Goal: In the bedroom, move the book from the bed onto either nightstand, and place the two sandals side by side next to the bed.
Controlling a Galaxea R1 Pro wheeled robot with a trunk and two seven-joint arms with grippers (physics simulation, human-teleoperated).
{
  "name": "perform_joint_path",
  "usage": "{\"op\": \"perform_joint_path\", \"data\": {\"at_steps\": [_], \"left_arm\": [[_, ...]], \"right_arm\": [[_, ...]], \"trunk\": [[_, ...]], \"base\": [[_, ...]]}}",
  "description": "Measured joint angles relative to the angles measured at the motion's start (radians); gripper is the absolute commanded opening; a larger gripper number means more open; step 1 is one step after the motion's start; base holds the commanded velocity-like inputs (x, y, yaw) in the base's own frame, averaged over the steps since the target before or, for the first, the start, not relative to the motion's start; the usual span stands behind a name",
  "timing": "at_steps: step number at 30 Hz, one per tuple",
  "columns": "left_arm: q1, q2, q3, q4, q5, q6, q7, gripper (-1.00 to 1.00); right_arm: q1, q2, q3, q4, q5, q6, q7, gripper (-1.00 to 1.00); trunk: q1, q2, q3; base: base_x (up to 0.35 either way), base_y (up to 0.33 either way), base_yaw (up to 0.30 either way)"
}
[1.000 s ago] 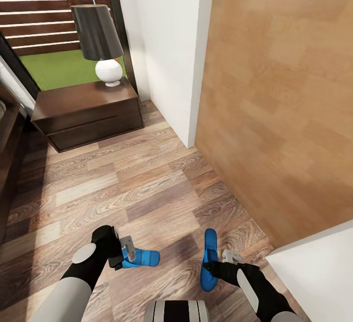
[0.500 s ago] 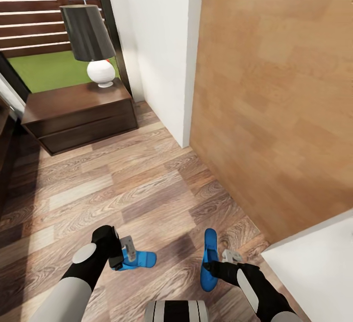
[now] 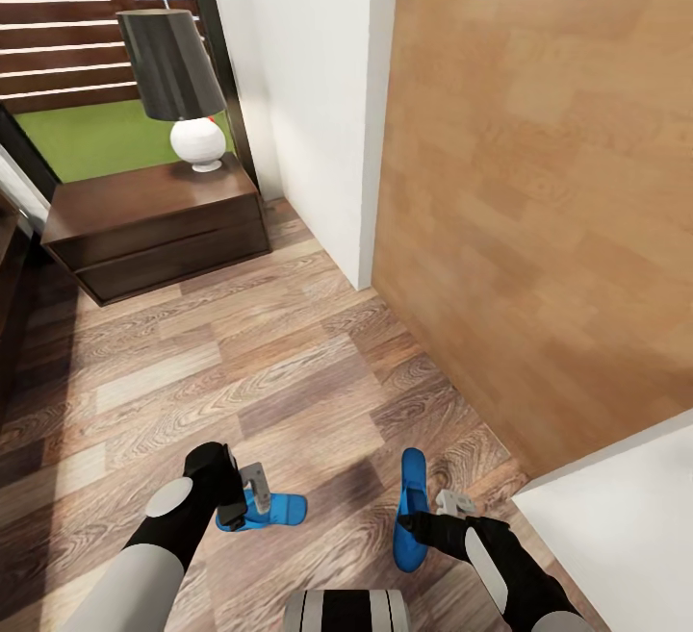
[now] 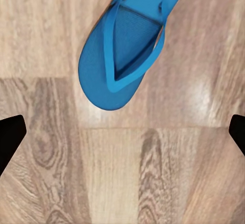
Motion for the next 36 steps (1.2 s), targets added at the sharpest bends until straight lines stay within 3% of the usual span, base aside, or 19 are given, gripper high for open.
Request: {"op": "perform_joint_path", "data": {"at_steps": [7,28,36], "left_arm": [[0.0,-0.013,0.001,0.0,0.0,0.0,0.0,1.0],[0.0,-0.014,0.001,0.0,0.0,0.0,0.0,1.0],[0.0,-0.014,0.002,0.0,0.0,0.001,0.0,1.0]], "right_arm": [[0.0,0.0,0.0,0.0,0.0,0.0,0.0,-1.0],[0.0,0.0,0.001,0.001,0.0,0.0,0.0,-1.0],[0.0,0.001,0.001,0.001,0.0,0.0,0.0,-1.0]], "trunk": [[0.0,0.0,0.0],[0.0,0.0,0.0],[0.0,0.0,0.0]], "base": [[0.0,0.0,0.0],[-0.01,0.017,0.0],[0.075,0.222,0.0]]}}
